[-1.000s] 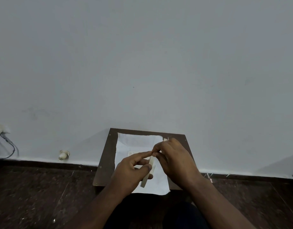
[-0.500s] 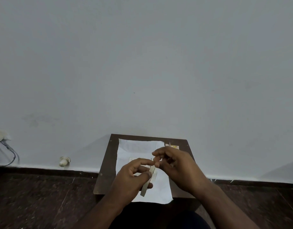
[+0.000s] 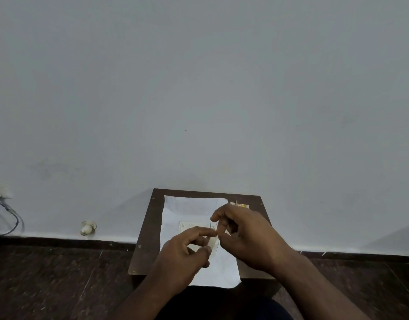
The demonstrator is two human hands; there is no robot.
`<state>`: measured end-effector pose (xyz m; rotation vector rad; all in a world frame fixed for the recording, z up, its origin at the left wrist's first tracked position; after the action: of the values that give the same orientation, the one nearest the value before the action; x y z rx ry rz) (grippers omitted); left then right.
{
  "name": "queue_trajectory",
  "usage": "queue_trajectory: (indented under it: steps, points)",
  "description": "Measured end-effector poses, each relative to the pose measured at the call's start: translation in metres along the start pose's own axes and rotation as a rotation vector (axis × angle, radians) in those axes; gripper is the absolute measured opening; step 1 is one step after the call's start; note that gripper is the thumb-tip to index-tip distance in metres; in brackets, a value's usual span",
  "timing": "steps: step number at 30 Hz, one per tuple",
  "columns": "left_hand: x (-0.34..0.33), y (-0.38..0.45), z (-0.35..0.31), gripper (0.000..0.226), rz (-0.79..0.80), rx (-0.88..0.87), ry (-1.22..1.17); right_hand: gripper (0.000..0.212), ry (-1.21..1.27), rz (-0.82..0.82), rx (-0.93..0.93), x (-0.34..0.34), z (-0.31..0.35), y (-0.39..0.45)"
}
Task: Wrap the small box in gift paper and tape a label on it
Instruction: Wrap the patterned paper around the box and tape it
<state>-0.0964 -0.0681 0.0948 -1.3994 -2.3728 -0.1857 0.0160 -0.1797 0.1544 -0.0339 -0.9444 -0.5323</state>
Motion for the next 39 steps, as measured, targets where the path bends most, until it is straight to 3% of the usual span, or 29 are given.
queue_trajectory:
  steps: [18,22,27,32,39]
  points:
    - [0.001,0.003,0.005,0.031,-0.026,-0.016,-0.059,0.026,-0.046,-0.111,0.07,-0.001,-0.002,-0.001]
    - [0.003,0.001,-0.002,0.017,-0.061,-0.023,-0.189,0.027,-0.033,-0.133,0.068,-0.001,0.001,-0.001]
    - [0.007,-0.002,-0.006,0.009,-0.127,-0.003,-0.256,0.034,0.411,-0.184,-0.195,-0.008,-0.023,-0.008]
    - [0.008,-0.002,-0.005,0.01,-0.123,0.001,-0.257,0.079,0.688,0.115,-0.306,-0.051,-0.036,-0.02]
    - [0.009,0.0,-0.003,0.012,-0.089,0.039,-0.347,0.054,0.802,0.143,-0.309,-0.07,-0.041,-0.014]
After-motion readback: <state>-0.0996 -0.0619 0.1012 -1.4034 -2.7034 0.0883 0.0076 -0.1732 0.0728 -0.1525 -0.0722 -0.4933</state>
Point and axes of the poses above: each hand's wrist, its own y-axis towards the middle knuckle, its own x-axis out of the back of the hand, z = x × y, the point moved 5 cm from there along y, towards the middle knuckle, and after that the axes turned 6 degrees about y, right-handed, at the moved point
